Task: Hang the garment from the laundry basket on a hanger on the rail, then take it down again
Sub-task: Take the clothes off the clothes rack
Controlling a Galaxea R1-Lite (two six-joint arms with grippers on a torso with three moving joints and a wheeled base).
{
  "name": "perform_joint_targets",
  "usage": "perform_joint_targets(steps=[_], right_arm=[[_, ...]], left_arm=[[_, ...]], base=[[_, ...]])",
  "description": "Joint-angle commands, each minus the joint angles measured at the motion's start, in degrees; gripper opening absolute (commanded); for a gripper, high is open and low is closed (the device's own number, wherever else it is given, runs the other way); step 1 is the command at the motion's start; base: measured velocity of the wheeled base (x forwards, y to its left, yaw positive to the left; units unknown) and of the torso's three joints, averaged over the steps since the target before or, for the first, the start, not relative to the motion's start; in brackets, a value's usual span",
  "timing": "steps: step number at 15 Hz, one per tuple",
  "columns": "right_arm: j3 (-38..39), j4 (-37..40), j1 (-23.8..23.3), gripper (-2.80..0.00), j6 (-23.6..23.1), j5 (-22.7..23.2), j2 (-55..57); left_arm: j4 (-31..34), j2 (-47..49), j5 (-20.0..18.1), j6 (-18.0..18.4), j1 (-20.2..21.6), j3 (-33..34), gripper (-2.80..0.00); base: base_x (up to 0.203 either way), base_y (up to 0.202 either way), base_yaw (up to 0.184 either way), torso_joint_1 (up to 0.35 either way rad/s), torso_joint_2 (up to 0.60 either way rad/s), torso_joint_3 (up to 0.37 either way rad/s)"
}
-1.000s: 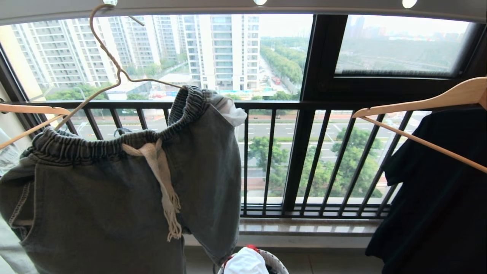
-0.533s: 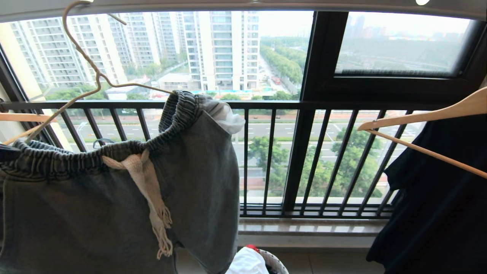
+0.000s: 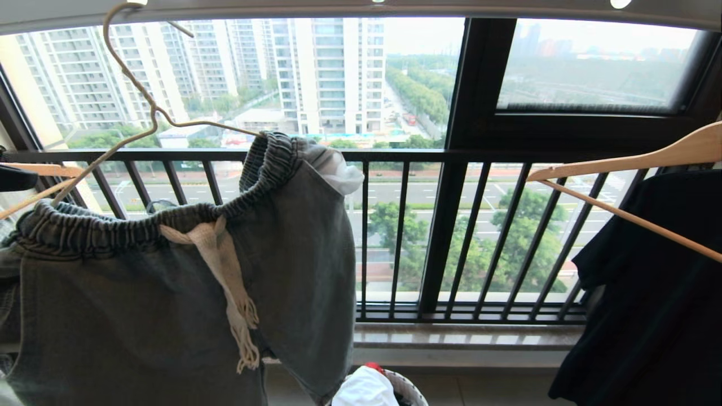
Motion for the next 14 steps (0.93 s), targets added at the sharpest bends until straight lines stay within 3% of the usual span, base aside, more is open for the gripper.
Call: perform_joint_targets(steps=[1,4,8,14], right_arm=[[0.00,-0.01,0.03,-2.80,-0.02,0.02,0.09],[0.00,-0.01,0.03,-2.80,-0.02,0.02,0.09],[0.00,-0.01,0.03,-2.80,-0.02,0.02,0.09],[0.00,-0.01,0.03,-2.80,-0.02,0.02,0.09]], left_arm=[[-0.09,0.90,1.15,0.59,-0.02,-0.39,0.00],[-3.14,3.32,0.87,1.87,-0.11,-0.30,0.00],[-3.96,7.96,-2.64,1.99,-0.32,-0.32,0.00],[-14.60,15.92,-2.58,2.09,-0.73,-1.07,0.00]], base=[[0.000,0.000,0.000,0.000,0.00,0.000],[0.000,0.000,0.000,0.000,0.00,0.000],[0.000,0.000,0.000,0.000,0.00,0.000],[0.000,0.000,0.000,0.000,0.00,0.000]])
